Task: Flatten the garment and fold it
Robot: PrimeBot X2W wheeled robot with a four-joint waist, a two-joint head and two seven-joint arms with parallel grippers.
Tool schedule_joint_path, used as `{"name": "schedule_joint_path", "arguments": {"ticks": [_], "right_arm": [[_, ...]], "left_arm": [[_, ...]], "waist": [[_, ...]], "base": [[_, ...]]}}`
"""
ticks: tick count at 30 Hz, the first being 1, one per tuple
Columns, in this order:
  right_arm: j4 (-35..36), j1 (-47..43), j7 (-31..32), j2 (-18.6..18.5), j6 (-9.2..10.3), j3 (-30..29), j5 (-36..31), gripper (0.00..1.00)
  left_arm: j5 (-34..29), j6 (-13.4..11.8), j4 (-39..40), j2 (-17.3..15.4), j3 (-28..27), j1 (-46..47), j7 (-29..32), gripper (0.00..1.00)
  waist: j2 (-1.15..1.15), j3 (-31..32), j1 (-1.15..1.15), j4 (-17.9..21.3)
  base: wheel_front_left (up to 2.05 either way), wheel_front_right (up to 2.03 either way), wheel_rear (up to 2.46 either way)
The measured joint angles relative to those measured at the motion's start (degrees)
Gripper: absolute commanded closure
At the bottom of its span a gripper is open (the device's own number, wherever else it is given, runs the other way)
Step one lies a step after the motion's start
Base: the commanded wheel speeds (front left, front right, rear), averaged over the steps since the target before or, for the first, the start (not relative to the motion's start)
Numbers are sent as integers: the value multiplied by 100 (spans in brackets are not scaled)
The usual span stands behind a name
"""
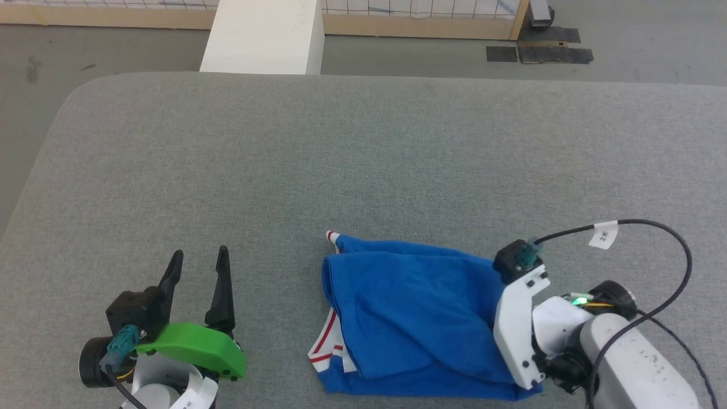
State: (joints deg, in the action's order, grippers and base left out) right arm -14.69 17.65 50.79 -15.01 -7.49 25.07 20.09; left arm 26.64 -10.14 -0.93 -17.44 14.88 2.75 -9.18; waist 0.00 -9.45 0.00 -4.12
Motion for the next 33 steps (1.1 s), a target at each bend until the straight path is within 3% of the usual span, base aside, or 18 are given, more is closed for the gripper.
{"name": "schedule_joint_path", "arguments": {"ticks": [10,17,26,33], "right_arm": [[-110,58,-403,-100,-10,64,119,100],[19,341,-491,-444,-10,205,258,100],[-63,915,-374,-1146,-9,299,571,100],[-643,1539,-528,-1395,-9,178,671,100]], "left_arm": [[35,-7,-27,-1,-34,-8,-62,0],[60,-56,24,-12,-66,-59,-107,0],[58,-107,170,-64,-44,-27,-45,0],[-48,-118,363,-203,55,344,215,0]], "waist": [[0,108,0,60],[0,189,0,358],[0,146,0,1238],[0,-81,0,2039]], "base": [[0,0,0],[0,0,0],[0,0,0],[0,0,0]]}}
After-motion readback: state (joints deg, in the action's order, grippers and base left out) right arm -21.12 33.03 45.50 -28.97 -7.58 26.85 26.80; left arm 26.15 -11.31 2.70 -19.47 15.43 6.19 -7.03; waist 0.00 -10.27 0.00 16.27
